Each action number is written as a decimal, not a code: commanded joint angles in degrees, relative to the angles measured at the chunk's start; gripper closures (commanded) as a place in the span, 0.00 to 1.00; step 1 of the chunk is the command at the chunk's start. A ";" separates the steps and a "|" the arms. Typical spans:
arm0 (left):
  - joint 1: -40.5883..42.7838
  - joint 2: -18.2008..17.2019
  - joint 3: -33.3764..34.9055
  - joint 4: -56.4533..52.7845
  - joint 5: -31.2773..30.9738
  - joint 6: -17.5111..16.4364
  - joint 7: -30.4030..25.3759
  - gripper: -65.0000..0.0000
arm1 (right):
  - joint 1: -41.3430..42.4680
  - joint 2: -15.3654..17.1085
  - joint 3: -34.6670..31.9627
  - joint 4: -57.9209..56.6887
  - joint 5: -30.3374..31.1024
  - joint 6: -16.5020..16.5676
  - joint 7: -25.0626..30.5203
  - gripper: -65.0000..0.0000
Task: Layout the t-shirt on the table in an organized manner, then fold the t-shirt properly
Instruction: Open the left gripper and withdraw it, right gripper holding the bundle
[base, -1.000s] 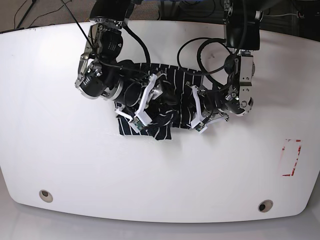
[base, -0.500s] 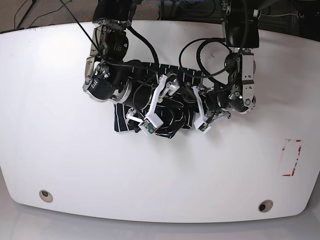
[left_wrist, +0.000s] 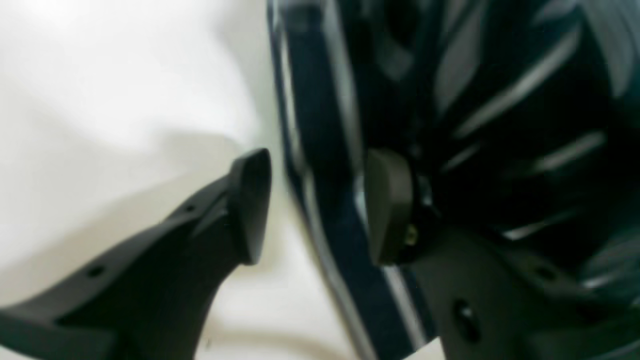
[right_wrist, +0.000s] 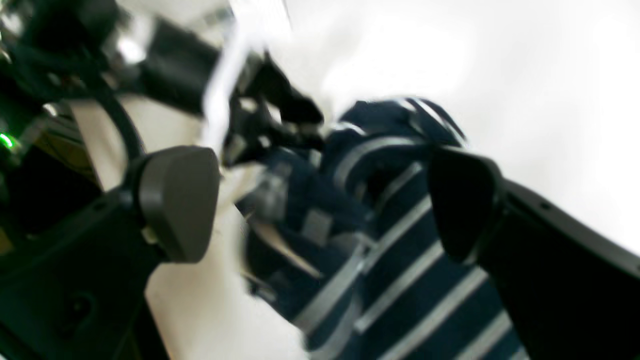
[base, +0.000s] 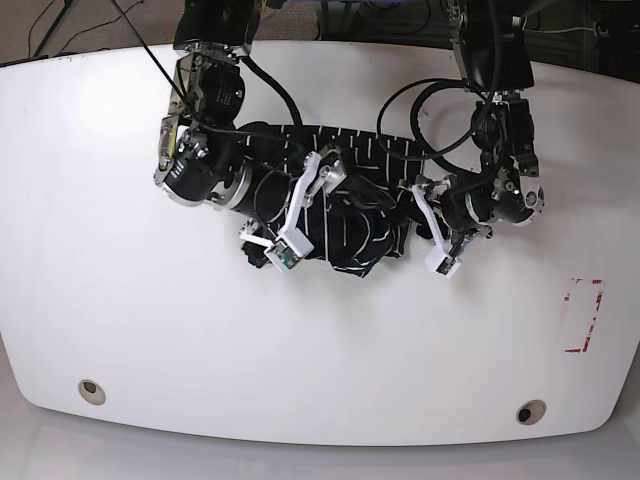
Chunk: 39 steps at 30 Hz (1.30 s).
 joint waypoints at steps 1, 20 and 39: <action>-1.04 -0.60 -0.92 2.11 -3.05 -0.08 -0.85 0.53 | 0.13 -0.33 -0.17 1.19 1.45 0.25 1.39 0.01; -2.36 -11.86 -12.17 8.70 -21.42 0.09 -0.77 0.53 | -5.06 -0.24 -1.05 0.84 5.32 0.34 1.39 0.01; -1.83 -31.90 -30.72 8.18 -31.97 0.18 -0.77 0.53 | -4.79 -1.38 -10.02 -6.02 5.49 0.34 2.36 0.01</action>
